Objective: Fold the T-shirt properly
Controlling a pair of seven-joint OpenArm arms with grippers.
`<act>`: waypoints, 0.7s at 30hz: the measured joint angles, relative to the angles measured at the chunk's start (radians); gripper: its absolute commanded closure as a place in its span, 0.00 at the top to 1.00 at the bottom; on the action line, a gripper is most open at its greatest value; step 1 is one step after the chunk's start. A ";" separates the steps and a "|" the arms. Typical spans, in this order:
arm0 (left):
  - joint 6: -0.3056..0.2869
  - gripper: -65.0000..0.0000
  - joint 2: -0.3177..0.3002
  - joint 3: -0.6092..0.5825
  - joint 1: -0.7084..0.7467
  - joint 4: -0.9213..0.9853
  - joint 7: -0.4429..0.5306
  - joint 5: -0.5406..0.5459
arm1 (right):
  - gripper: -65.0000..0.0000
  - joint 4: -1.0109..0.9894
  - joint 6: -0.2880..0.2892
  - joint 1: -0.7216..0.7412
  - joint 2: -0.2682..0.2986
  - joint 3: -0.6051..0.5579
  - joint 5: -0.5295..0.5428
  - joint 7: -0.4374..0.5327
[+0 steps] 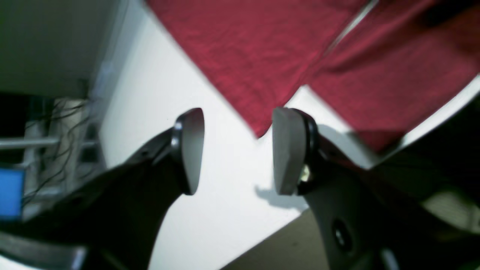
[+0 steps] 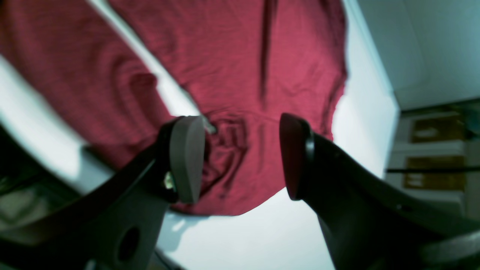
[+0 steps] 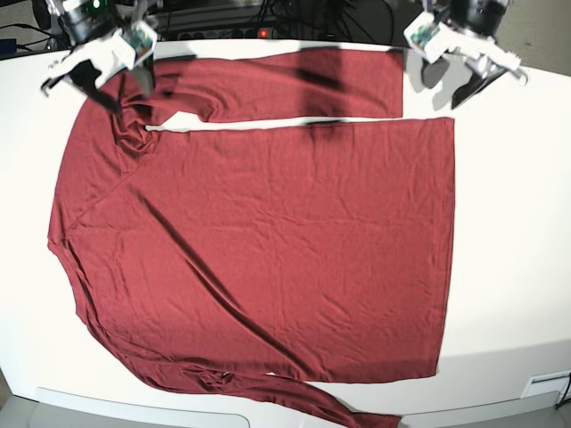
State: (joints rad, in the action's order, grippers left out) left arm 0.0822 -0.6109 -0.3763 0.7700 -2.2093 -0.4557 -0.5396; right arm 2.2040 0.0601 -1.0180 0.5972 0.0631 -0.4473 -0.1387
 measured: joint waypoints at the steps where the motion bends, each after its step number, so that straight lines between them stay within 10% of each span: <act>1: -0.032 0.45 0.000 0.000 -0.026 0.000 0.000 0.029 | 0.50 0.010 0.000 0.008 -0.016 0.000 -0.023 -0.019; 12: -0.137 0.45 -0.084 -0.003 -0.223 0.000 -0.019 0.156 | 0.50 0.106 -0.002 0.018 0.027 -0.001 -0.124 -0.155; 21: -0.012 0.45 -0.056 -0.003 -0.224 0.000 0.007 0.156 | 0.50 0.106 -0.028 0.029 0.095 -0.001 -0.123 -0.163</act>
State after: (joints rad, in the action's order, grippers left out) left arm 0.0700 -0.6670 -0.3794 0.5457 -2.2093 -0.4484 -0.3832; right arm 2.3104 0.0322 -0.9890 0.6926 0.0620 -0.5705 -0.3016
